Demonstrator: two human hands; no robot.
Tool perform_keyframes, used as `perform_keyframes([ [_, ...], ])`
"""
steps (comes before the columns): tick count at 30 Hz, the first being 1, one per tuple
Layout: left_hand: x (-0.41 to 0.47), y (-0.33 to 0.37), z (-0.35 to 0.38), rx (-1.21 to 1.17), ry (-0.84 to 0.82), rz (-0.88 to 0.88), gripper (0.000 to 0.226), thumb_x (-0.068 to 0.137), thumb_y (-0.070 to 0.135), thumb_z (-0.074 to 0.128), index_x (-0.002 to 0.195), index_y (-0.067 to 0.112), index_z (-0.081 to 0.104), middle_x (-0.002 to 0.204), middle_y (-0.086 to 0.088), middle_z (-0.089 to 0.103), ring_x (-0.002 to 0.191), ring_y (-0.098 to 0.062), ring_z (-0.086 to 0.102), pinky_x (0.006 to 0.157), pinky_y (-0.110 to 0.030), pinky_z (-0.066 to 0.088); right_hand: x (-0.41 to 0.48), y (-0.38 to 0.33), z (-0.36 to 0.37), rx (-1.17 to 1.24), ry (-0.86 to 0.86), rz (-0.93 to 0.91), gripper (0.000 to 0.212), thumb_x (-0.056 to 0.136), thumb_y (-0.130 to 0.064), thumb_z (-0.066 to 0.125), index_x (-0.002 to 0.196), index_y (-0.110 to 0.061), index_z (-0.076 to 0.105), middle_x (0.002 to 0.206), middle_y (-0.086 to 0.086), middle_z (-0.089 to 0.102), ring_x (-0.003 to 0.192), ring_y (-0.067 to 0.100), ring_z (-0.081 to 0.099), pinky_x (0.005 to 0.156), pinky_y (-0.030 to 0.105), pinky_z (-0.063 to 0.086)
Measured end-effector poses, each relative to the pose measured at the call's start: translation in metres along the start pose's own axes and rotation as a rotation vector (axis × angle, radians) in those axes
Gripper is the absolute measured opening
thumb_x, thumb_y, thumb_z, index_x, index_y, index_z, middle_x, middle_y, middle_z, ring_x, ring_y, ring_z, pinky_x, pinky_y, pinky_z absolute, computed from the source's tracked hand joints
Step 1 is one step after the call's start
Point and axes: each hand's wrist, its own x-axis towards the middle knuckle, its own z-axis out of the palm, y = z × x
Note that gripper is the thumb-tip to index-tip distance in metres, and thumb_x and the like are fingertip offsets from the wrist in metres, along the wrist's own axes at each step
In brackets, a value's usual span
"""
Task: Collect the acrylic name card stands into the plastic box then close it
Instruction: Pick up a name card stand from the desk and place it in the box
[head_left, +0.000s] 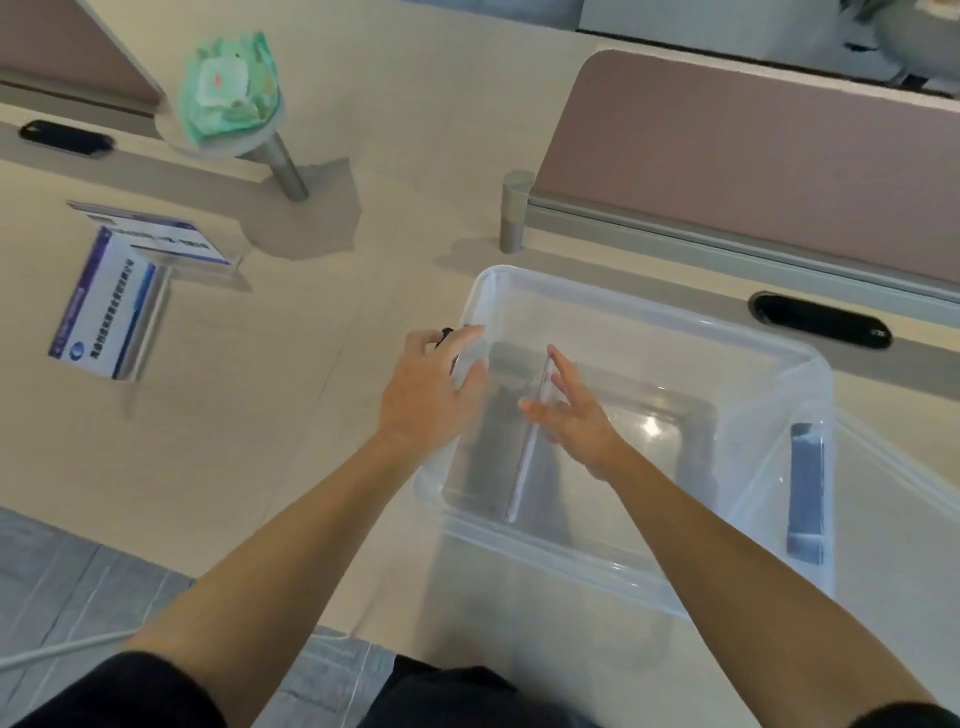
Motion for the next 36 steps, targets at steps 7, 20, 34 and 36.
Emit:
perform_keyframes([
  [7,-0.001,0.004,-0.006,-0.019,-0.052,-0.039,0.041,0.092,0.04,0.057,0.131,0.05,0.048,0.121,0.009,0.042,0.095,-0.003,0.055,0.088,-0.027,0.048,-0.019,0.0,-0.021,-0.221,-0.075,-0.038,0.096,0.078,-0.058,0.073,0.149,-0.061,0.008,0.164,-0.021,0.016,0.151,0.01,0.022,0.119,0.041,0.033],
  [20,0.009,-0.009,-0.007,-0.376,-0.165,-0.084,0.038,0.089,0.033,0.048,0.123,0.042,0.062,0.13,-0.007,0.051,0.111,-0.007,0.054,0.083,-0.014,0.048,-0.017,0.0,-0.003,-0.378,-0.251,0.077,0.103,0.075,-0.051,0.081,0.132,-0.08,-0.001,0.165,-0.003,0.024,0.138,0.025,0.049,0.11,0.048,0.044],
  [34,-0.02,-0.026,-0.035,-0.551,-0.343,-0.115,0.052,0.096,0.015,0.059,0.134,0.048,0.043,0.121,0.042,0.053,0.112,0.005,0.056,0.083,-0.026,0.057,0.005,-0.006,0.027,-0.055,-0.283,0.06,0.11,0.062,-0.044,0.09,0.131,-0.081,0.012,0.164,-0.008,0.022,0.151,0.016,0.025,0.11,0.05,0.044],
  [36,-0.02,-0.028,-0.034,-0.581,-0.344,-0.143,0.052,0.095,0.021,0.061,0.136,0.048,0.045,0.124,0.04,0.053,0.115,0.0,0.056,0.085,-0.028,0.056,0.007,-0.005,0.03,-0.035,-0.285,0.06,0.113,0.058,-0.047,0.092,0.133,-0.079,0.014,0.165,-0.009,0.021,0.15,0.016,0.026,0.109,0.049,0.046],
])
